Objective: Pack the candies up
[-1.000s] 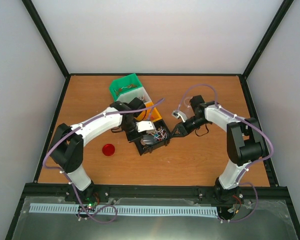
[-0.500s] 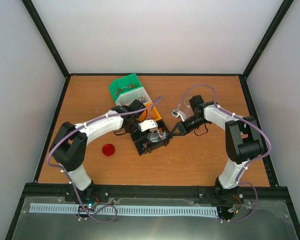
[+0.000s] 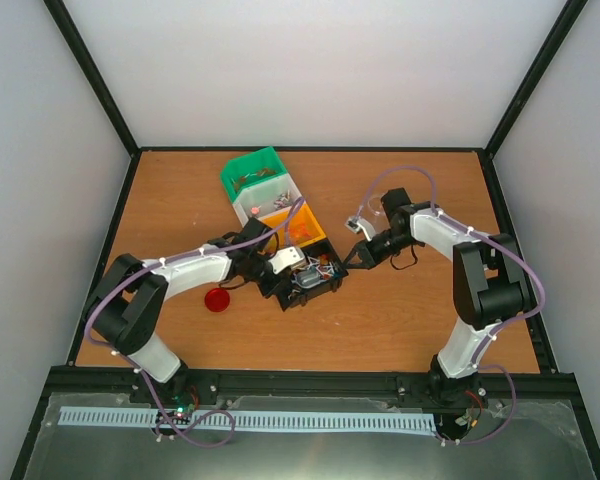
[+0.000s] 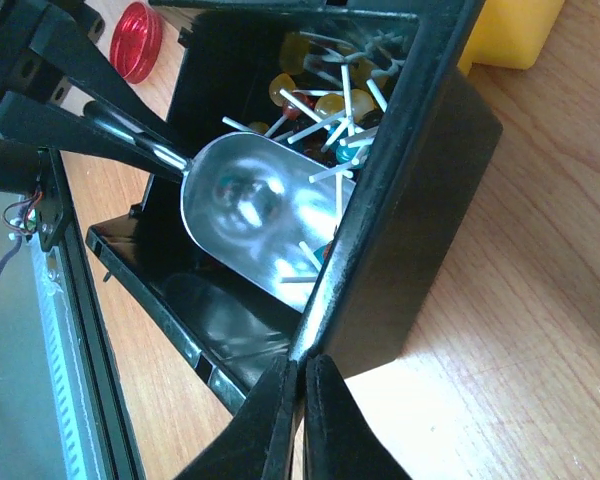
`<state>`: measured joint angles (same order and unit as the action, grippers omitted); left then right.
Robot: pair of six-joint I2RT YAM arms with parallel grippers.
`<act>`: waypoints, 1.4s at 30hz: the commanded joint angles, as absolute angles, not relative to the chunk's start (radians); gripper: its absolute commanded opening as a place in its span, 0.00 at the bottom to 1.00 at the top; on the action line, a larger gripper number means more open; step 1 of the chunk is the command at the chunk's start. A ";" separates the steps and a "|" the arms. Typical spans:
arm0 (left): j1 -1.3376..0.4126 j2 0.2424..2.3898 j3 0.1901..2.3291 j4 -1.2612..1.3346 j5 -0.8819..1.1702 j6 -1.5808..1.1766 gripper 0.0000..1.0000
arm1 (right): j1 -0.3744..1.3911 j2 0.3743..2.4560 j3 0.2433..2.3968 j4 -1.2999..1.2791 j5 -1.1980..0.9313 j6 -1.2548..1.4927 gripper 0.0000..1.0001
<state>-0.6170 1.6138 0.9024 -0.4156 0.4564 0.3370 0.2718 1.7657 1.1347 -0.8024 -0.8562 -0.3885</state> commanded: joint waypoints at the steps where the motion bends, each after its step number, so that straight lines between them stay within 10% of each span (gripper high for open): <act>1: -0.594 1.572 0.821 -0.104 0.567 0.314 0.01 | 0.307 1.770 1.124 -0.869 -0.891 -0.433 0.04; 42: -0.472 1.060 0.568 -0.066 0.641 0.295 0.01 | 0.246 1.725 1.243 -0.968 -0.956 -0.528 0.18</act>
<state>-0.4850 1.1301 0.5716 -0.0486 0.6304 0.2932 0.2512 1.7489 1.2171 -0.9718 -0.9195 -0.5179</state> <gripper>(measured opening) 0.094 0.167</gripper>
